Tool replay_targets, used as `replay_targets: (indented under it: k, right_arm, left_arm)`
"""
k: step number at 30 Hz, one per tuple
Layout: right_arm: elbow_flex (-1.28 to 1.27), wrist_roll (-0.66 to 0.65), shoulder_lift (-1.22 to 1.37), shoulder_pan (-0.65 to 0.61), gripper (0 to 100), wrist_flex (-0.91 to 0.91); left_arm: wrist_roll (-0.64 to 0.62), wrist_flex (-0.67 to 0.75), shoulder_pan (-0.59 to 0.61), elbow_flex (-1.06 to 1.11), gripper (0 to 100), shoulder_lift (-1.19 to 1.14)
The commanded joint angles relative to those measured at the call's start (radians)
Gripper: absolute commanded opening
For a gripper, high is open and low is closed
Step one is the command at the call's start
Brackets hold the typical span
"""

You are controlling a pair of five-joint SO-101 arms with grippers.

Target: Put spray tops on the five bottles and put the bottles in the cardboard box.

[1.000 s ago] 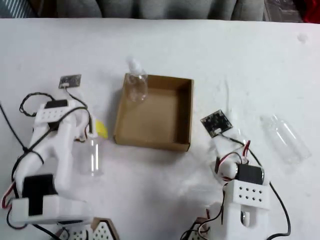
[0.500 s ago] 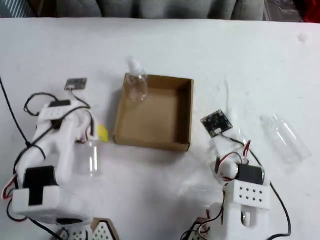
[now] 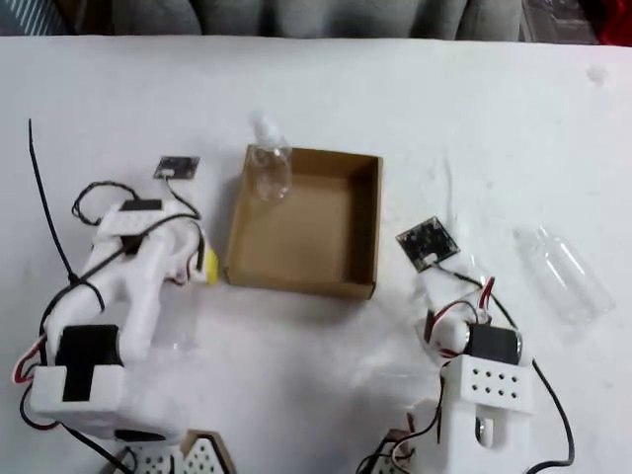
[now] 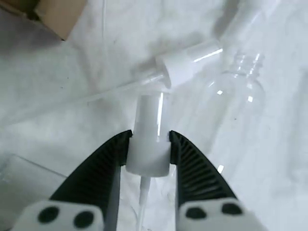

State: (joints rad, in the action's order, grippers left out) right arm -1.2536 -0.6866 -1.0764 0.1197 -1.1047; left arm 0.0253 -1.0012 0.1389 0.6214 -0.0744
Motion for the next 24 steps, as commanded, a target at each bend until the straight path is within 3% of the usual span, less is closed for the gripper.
replay_targets:
  k: [1, 8, 14, 24]
  right_arm:
    - [0.012, -0.012, -0.013, 0.031, 1.6, 0.013]
    - [0.095, -0.015, -0.005, 0.143, 1.6, 0.010]
    - [0.212, -0.006, -0.005, 0.145, 1.6, -0.096]
    - [0.407, 0.215, -0.015, -0.036, 1.7, -0.173]
  left_arm:
    - [0.006, 0.028, 0.013, -0.005, 2, 0.010]
    - [0.006, 0.066, 0.065, -0.005, 2, 0.010]
    - [0.008, 0.068, 0.067, -0.005, 2, 0.010]
    - [0.012, 0.068, 0.068, -0.005, 2, 0.010]
